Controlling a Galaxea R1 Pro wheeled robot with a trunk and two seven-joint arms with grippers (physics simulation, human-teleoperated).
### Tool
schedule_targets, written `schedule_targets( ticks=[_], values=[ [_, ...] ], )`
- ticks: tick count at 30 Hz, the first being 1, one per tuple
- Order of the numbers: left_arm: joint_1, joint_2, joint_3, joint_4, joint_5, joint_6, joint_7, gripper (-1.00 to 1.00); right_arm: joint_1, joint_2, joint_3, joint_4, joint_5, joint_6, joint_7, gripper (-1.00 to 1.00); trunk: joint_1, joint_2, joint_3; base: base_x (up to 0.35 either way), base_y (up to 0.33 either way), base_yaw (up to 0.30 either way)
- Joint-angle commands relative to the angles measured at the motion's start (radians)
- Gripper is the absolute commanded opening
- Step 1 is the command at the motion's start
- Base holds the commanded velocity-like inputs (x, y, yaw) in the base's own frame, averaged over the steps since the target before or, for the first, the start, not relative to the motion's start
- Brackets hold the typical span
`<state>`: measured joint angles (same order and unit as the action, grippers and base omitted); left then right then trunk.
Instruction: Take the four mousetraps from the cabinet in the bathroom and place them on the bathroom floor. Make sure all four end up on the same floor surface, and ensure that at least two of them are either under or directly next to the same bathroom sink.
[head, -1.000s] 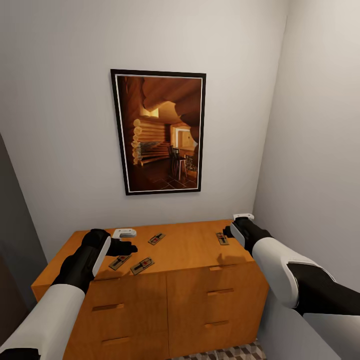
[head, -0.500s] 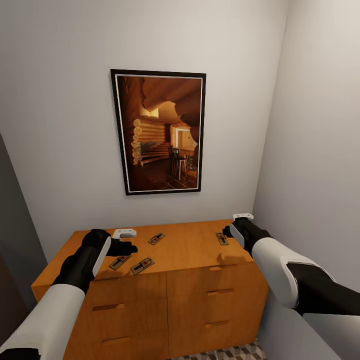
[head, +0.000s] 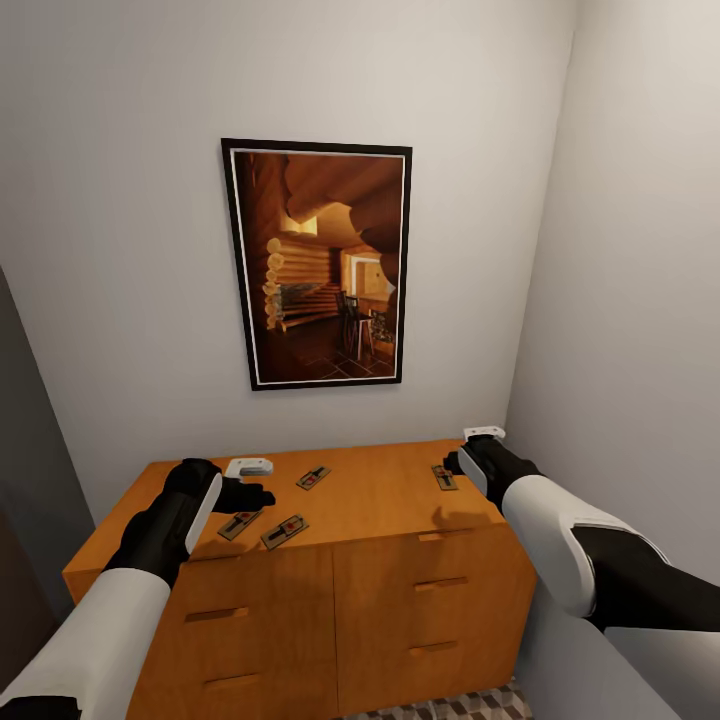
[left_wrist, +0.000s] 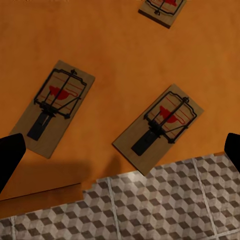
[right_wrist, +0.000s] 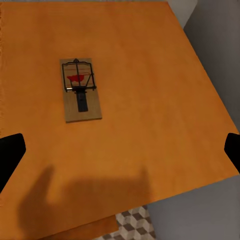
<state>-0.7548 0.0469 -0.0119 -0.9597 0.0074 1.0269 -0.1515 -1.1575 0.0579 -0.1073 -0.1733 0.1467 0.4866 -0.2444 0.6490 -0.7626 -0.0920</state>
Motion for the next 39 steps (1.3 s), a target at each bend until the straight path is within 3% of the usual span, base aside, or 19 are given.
schedule_targets(
  ticks=[1,39],
  values=[
    [-0.001,0.001,-0.001,-0.001,0.000,0.004,-0.002,1.00,-0.001,0.001,-0.008,-0.002,0.010,0.006,0.000,1.00,0.000,-0.001,-0.002,0.000,0.000,0.000],
    [0.000,-0.001,-0.001,0.001,0.000,0.004,-0.001,1.00,-0.001,0.001,-0.007,-0.001,0.011,0.013,0.037,1.00,0.000,-0.001,-0.002,0.007,0.000,0.000]
  ],
)
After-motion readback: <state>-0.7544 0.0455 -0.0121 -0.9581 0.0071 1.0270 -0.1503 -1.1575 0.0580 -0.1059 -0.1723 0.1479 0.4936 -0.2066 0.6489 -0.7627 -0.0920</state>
